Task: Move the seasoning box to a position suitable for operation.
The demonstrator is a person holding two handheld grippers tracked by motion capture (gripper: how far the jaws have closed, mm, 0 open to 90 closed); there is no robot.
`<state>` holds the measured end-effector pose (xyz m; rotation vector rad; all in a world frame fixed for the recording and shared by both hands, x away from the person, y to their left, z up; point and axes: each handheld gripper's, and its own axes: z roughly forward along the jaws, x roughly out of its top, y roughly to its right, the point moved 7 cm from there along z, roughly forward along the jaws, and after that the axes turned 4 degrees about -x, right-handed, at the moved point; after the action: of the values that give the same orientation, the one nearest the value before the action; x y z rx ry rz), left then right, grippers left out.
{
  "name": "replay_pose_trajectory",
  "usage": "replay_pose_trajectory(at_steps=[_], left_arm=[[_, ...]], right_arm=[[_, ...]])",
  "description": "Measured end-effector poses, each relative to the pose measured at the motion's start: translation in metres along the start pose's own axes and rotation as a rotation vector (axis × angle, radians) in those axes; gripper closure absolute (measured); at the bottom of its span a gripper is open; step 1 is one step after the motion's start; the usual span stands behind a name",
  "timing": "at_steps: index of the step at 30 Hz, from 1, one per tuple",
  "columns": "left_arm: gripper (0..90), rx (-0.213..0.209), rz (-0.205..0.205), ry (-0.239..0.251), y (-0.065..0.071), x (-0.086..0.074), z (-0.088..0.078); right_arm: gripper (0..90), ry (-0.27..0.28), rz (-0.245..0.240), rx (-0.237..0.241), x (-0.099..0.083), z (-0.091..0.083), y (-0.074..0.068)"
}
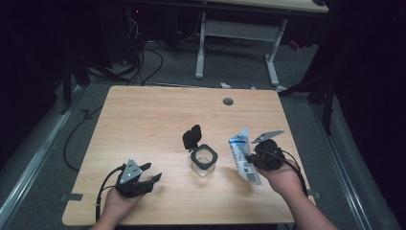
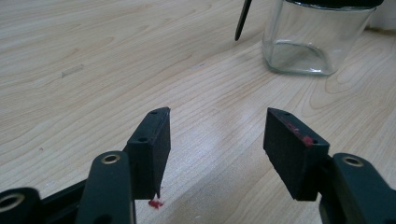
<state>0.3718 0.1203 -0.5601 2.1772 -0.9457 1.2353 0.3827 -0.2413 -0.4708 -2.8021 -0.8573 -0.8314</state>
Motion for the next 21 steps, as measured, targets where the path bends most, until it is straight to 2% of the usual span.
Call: replay_pose_trajectory(at_steps=[11, 21], left_arm=[[41.5, -0.005, 0.001, -0.002, 0.0008, -0.0002, 0.0007], [41.5, -0.007, 0.002, -0.005, 0.0018, -0.0004, 0.0014]], right_arm=[[88.7, -0.091, -0.027, 0.014, -0.0072, -0.0063, -0.0025], [88.8, -0.152, -0.051, 0.025, -0.0109, -0.0095, -0.0061]])
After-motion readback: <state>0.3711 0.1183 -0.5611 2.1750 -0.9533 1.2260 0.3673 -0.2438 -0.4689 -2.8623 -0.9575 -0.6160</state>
